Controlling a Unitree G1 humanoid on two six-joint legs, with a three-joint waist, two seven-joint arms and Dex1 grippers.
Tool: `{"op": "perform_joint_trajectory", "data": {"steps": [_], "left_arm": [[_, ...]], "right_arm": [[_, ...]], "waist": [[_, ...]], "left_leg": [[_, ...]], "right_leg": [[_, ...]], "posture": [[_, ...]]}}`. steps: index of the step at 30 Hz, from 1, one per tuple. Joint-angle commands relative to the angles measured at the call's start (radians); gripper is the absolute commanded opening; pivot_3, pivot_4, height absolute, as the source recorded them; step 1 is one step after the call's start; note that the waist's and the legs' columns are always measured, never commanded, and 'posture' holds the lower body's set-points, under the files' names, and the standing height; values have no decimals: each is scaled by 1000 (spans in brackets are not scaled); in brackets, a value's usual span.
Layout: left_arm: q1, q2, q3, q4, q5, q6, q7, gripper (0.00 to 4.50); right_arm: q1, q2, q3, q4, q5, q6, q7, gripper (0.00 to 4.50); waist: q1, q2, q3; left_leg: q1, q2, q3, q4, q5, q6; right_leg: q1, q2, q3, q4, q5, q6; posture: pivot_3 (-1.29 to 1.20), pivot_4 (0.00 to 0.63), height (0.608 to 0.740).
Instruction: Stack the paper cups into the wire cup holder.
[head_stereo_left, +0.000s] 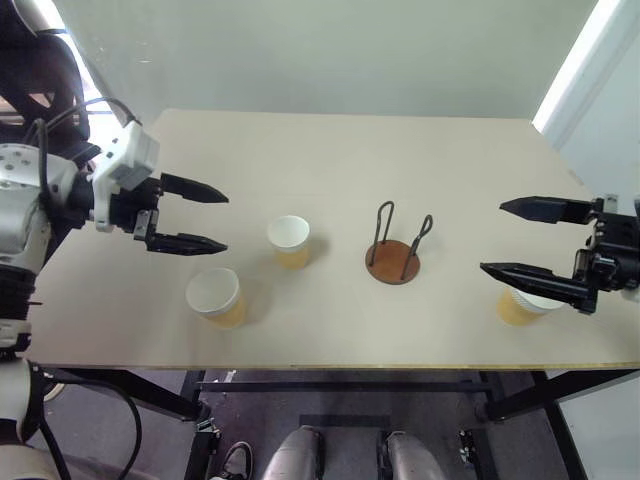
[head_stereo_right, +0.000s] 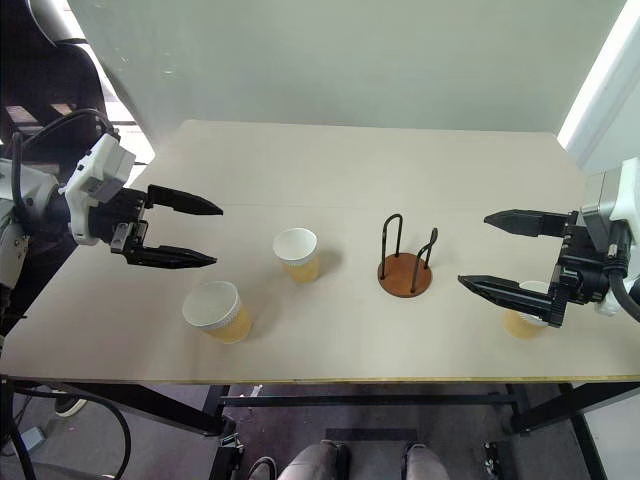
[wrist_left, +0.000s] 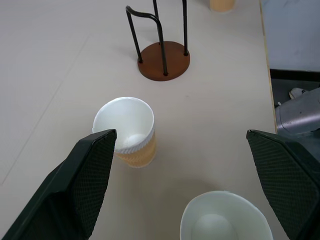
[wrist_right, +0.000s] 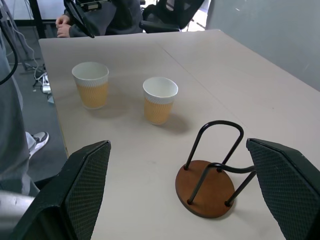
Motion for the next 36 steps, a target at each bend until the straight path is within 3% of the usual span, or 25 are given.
{"op": "perform_joint_trajectory", "data": {"steps": [1, 7, 13, 21, 36], "left_arm": [[-39, 3, 17, -10, -26, 0, -27, 4458], [-48, -11, 9, -26, -33, 0, -27, 4458], [-35, -20, 8, -38, -38, -4, -27, 4458], [-79, -55, -33, -13, -36, -15, -27, 4458], [-107, -59, -71, 2, -47, -24, -27, 4458]], "right_arm": [[6, -4, -58, -19, 16, 5, -12, 4500], [-5, -5, -27, -15, 8, 5, -33, 4500], [-40, 9, 60, -57, 18, 51, -163, 4500], [-91, 130, 224, -120, 8, 139, -457, 4500], [-116, 274, 336, -132, 53, 245, -678, 4500]], "waist": [[0, 0, 0], [0, 0, 0], [-1, 0, 0], [0, 0, 0], [2, 0, 0]], "left_leg": [[0, 0, 0, 0, 0, 0], [0, 0, 0, 0, 0, 0], [0, 0, 0, 0, 0, 0], [0, 0, 0, 1, 2, 2], [0, 0, 0, 1, 3, 2]], "right_leg": [[0, 0, 0, 0, 0, 0], [0, 0, 0, 0, 0, 0], [0, 0, 0, 0, 0, 0], [1, 0, 0, 0, 2, 3], [1, 0, 0, 0, 3, 4]], "posture": [[0, 150, 740], [0, 150, 740], [0, 150, 740], [0, 150, 740], [0, 150, 740]]}}
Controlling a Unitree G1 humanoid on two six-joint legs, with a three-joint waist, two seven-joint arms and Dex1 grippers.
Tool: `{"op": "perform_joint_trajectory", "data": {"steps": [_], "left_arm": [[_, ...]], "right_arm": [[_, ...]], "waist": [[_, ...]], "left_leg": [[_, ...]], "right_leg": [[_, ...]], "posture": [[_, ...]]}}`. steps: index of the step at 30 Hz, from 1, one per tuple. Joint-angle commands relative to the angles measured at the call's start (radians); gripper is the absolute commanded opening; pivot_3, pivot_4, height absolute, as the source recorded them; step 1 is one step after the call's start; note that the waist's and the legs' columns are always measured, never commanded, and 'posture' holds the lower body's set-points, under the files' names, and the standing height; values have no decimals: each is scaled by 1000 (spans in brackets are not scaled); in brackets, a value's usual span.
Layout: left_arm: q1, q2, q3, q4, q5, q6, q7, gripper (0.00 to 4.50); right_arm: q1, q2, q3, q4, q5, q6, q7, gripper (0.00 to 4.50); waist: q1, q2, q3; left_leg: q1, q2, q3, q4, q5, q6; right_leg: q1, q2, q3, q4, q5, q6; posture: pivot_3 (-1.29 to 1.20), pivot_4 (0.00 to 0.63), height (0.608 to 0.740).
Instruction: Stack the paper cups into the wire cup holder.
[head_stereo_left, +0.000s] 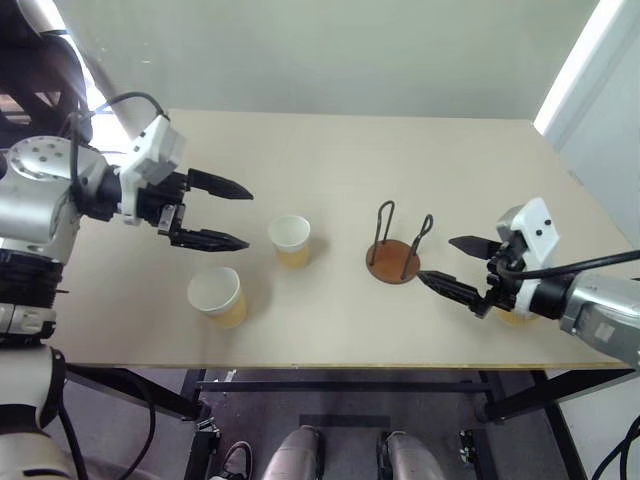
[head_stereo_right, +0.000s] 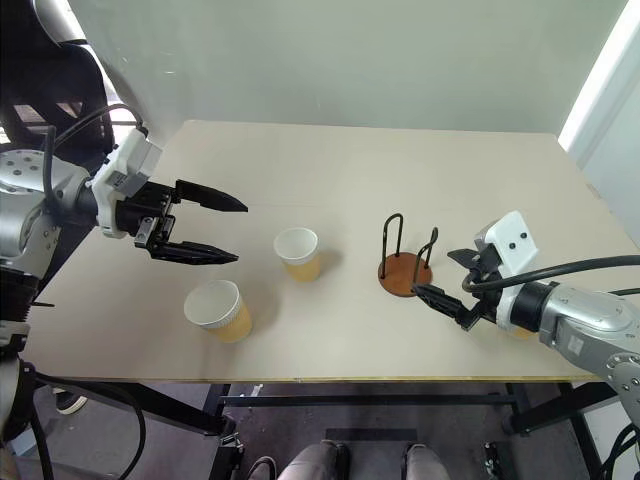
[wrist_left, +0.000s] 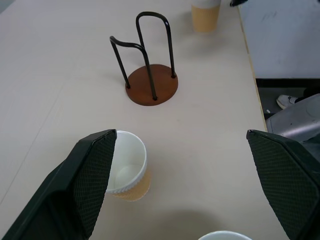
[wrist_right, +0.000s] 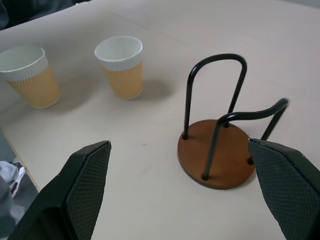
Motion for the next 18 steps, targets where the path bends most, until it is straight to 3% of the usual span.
{"op": "perform_joint_trajectory", "data": {"steps": [1, 18], "left_arm": [[-38, 4, 2, -1, -14, -13, -27, 4458], [-11, 42, 21, -33, -59, 7, -27, 4458]], "right_arm": [[-28, 34, 18, -12, -3, 8, -62, 4500], [-118, 297, 196, 164, -201, 107, -284, 4500]], "waist": [[0, 0, 0], [0, 0, 0]], "left_leg": [[0, 0, 0, 0, 0, 0], [0, 0, 0, 0, 1, 0]], "right_leg": [[0, 0, 0, 0, 0, 0], [0, 0, 0, 0, 2, -1]], "posture": [[0, 150, 740], [0, 150, 740]]}}
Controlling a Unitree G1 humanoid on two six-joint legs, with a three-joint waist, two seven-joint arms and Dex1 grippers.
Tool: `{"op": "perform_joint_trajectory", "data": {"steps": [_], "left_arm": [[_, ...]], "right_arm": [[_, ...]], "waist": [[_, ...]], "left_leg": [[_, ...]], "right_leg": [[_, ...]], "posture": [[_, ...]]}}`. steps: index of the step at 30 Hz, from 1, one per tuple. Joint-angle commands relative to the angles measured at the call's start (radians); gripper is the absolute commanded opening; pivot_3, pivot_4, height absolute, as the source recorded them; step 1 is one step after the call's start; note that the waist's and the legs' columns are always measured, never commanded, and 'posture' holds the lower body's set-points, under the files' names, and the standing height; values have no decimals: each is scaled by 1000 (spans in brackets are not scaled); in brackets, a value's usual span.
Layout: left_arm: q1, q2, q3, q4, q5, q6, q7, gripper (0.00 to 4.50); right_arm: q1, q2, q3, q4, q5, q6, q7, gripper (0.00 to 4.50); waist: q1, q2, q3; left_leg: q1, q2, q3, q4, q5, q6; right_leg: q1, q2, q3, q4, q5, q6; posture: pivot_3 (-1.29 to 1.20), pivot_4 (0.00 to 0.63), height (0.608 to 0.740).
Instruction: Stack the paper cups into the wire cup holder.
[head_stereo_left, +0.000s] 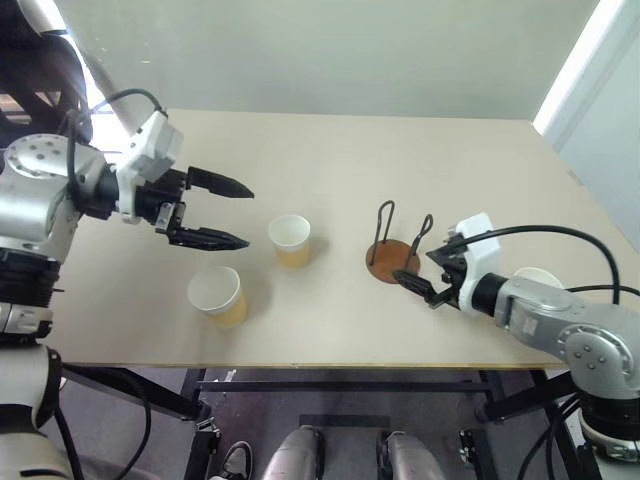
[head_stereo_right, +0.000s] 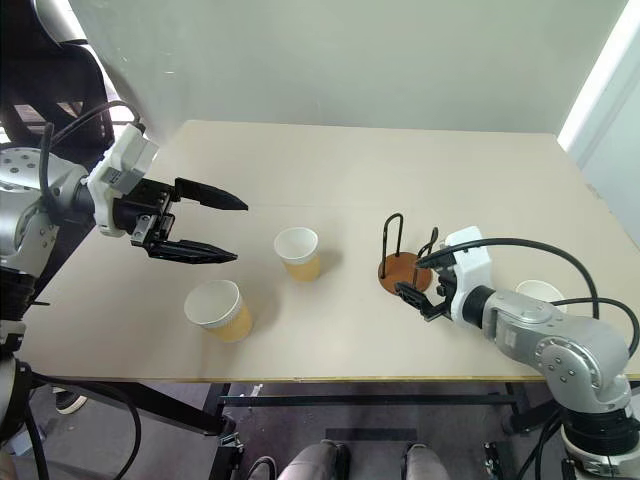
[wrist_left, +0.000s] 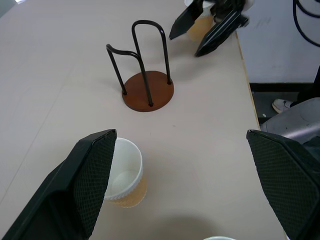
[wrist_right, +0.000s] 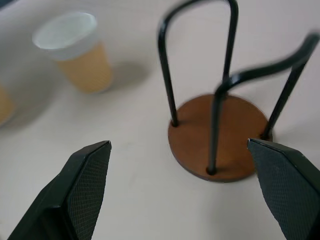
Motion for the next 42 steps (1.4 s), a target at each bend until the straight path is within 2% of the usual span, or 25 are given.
{"op": "perform_joint_trajectory", "data": {"steps": [1, 13, 19, 21, 22, 24, 33, 34, 42], "left_arm": [[-4, 25, 37, -27, -14, 3, -27, 4458], [4, 30, 47, -39, -3, 14, -27, 4458], [9, 41, 50, -45, -2, 17, -27, 4458], [15, 46, 54, -51, -1, 20, -27, 4486], [18, 48, 56, -54, 0, 21, -27, 4500], [22, 49, 61, -58, 1, 24, -27, 4500], [29, 47, 73, -66, 11, 28, -27, 4500], [29, 46, 72, -66, 11, 27, -27, 4500], [17, 39, 57, -53, 15, 17, -27, 4500]], "right_arm": [[-18, 23, -2, 14, -51, 10, -22, 4500], [-93, 138, 127, 165, -274, -138, 75, 4500], [-115, 177, 149, 213, -342, -185, 128, 4500], [-114, 183, 155, 219, -357, -194, 143, 4323], [-114, 185, 160, 223, -366, -201, 151, 3905], [-116, 188, 168, 231, -388, -213, 169, 3415], [-104, 165, 201, 228, -458, -245, 268, 251], [-97, 152, 213, 218, -462, -251, 296, 28], [-12, 17, 269, 72, -435, -306, 545, 28]], "waist": [[0, 0, 0], [-2, 0, 0], [-1, 0, 0], [-2, 0, 0], [-2, 0, 0], [-2, 0, 0], [-2, 0, 0], [-2, 0, 0], [-2, 0, 0]], "left_leg": [[0, 0, 0, 0, 0, 0], [0, 0, 0, -1, 0, -2], [-1, 0, 0, -1, 0, -2], [-1, 0, 0, -1, 0, -2], [-1, 0, 0, -1, -1, -3], [-1, 1, 0, -2, -1, -3], [-1, 1, 0, -2, -1, -4], [-1, 1, 0, -2, -1, -4], [-1, 3, 0, -2, -2, -5]], "right_leg": [[0, 0, 0, 0, 0, 0], [-2, 0, 0, 1, 1, -2], [-2, 0, 0, 0, 1, -3], [-2, 0, 0, 0, 1, -3], [-2, 0, 0, 0, 1, -4], [-3, 0, 0, 0, 0, -4], [-3, 1, -1, 0, 1, -5], [-3, 1, -1, 0, 0, -5], [-2, 1, -2, 0, 0, -7]], "posture": [[0, 150, 740], [0, 150, 740], [0, 150, 740], [0, 150, 740], [0, 150, 740], [0, 150, 740], [0, 150, 740], [0, 150, 740], [0, 150, 740]]}}
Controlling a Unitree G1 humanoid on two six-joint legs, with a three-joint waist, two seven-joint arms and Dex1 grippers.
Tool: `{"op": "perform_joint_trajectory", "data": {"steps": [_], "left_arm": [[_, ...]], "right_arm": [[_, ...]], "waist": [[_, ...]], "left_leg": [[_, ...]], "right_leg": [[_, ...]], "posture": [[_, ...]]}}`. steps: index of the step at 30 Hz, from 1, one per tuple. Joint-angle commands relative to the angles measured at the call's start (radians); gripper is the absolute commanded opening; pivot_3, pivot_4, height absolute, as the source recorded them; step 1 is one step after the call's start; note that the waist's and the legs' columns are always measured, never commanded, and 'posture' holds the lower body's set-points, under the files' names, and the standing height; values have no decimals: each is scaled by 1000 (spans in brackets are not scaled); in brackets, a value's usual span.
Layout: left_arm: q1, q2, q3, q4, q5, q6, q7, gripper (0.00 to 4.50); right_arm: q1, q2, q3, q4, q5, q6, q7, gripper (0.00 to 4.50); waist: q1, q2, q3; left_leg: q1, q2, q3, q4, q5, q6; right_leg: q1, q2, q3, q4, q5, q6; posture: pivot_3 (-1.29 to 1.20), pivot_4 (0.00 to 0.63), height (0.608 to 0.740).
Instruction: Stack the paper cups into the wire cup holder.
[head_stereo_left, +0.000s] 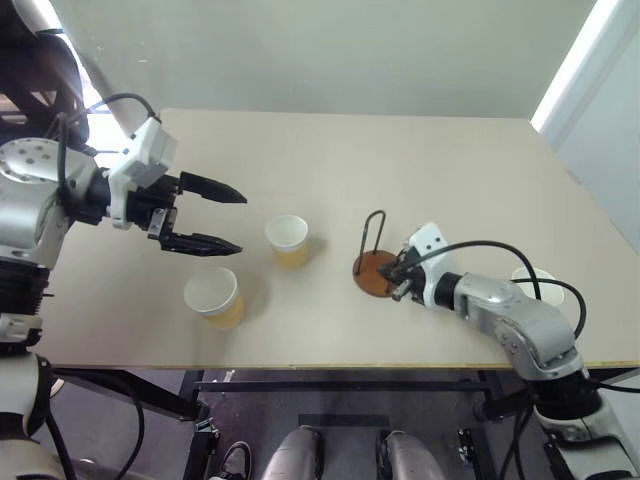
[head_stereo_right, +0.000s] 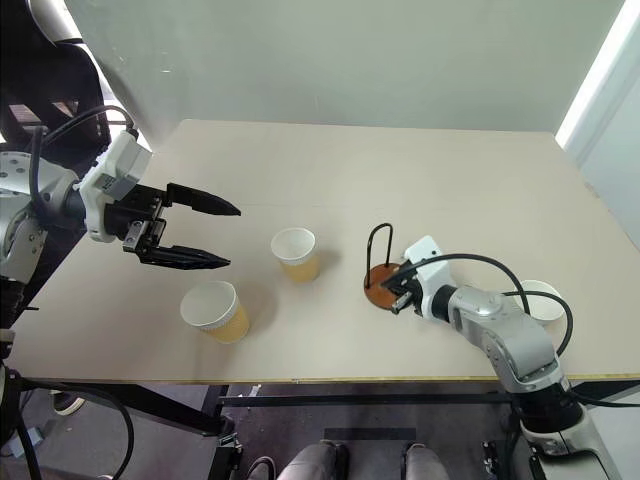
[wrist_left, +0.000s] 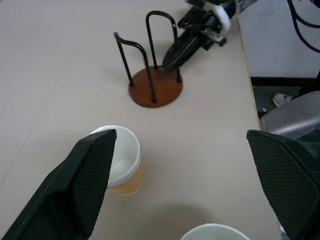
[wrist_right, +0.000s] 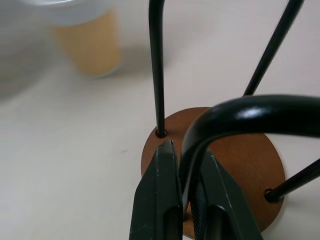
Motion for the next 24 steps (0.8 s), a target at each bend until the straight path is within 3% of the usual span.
{"op": "perform_joint_trajectory", "data": {"steps": [1, 11, 24], "left_arm": [[-27, 8, 22, -10, -2, -7, -27, 4500], [-50, -13, 0, 5, 7, -14, -27, 4500], [-33, 1, 14, -9, 4, -8, -27, 4500]], "right_arm": [[33, -51, 19, -107, 30, -35, 122, 28], [47, -142, 82, -119, -16, -198, 371, 28], [25, -146, 114, -34, -102, -295, 471, 28]], "waist": [[0, 0, 0], [-2, 0, 0], [-2, 0, 0]], "left_leg": [[0, 0, 0, 0, 0, 0], [0, 3, 0, 0, 1, -2], [0, 4, 0, 0, 2, -2]], "right_leg": [[0, 0, 0, 0, 0, 0], [0, 2, 0, 0, 1, -2], [0, 3, 0, 0, 1, -3]], "posture": [[0, 150, 740], [0, 150, 740], [0, 150, 740]]}}
